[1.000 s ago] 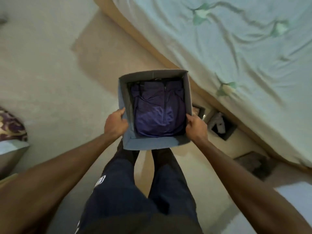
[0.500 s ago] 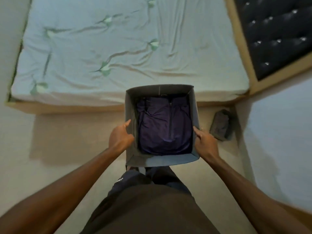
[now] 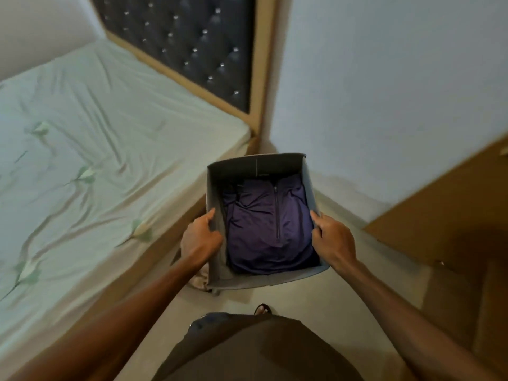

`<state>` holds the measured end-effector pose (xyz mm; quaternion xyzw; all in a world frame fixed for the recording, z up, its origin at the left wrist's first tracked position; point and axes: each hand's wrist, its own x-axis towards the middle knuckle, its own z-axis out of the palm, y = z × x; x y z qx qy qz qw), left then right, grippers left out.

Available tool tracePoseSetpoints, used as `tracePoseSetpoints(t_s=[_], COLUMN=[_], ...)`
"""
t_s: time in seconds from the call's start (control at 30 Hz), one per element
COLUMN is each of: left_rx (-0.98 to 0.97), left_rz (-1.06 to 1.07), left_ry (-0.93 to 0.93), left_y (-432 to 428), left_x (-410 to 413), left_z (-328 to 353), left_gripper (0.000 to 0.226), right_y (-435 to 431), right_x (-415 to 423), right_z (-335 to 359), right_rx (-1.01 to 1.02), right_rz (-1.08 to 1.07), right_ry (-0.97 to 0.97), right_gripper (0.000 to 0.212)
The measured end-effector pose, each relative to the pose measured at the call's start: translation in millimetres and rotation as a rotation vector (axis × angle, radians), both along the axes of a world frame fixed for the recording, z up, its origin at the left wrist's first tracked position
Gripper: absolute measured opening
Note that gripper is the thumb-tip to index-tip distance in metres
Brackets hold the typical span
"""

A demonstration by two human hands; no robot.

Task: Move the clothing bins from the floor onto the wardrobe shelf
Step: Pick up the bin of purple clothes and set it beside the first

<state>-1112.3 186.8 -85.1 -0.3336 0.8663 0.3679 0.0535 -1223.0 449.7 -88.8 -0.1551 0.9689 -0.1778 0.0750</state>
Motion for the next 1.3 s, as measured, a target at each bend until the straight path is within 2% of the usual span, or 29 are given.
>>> tracePoseSetpoints(t_s=[0.2, 0.37, 0.53, 0.73, 0.9, 1.1, 1.3], left_rx=[0.059, 0.104, 0.124, 0.163, 0.217, 0.31, 0.387], left_rz=[-0.337, -0.65, -0.865, -1.079, -1.227, -1.416, -1.554], left_ry=[0.054, 0.127, 0.173, 0.293, 0.309, 0.278, 0.289], left_y=[94.0, 176.3, 249.9, 330.8, 396.9, 485.0, 608.2], left_x=[-96.6, -168.3, -238.9, -303.2, -356.4, -384.2, -399.4], left_z=[15.5, 39.9, 63.3, 91.0, 91.8, 96.0, 95.8], left_gripper=[0.074, 0.063, 0.071, 0.056, 0.06, 0.06, 0.062], right_y=[116.9, 197.6, 256.1, 304.6, 333.6, 373.3, 445.8], right_x=[-16.0, -12.3, -17.2, -23.7, -18.6, -11.4, 0.9], right_z=[26.2, 39.3, 55.3, 79.0, 94.2, 110.6, 105.7], right_rx=[-0.013, -0.063, -0.114, -0.15, -0.193, -0.19, -0.185], right_rz=[-0.365, -0.687, -0.939, -1.174, -1.313, -1.476, -1.65], right_ry=[0.019, 0.031, 0.087, 0.186, 0.29, 0.34, 0.422], right_gripper=[0.047, 0.045, 0.046, 0.042, 0.041, 0.042, 0.042])
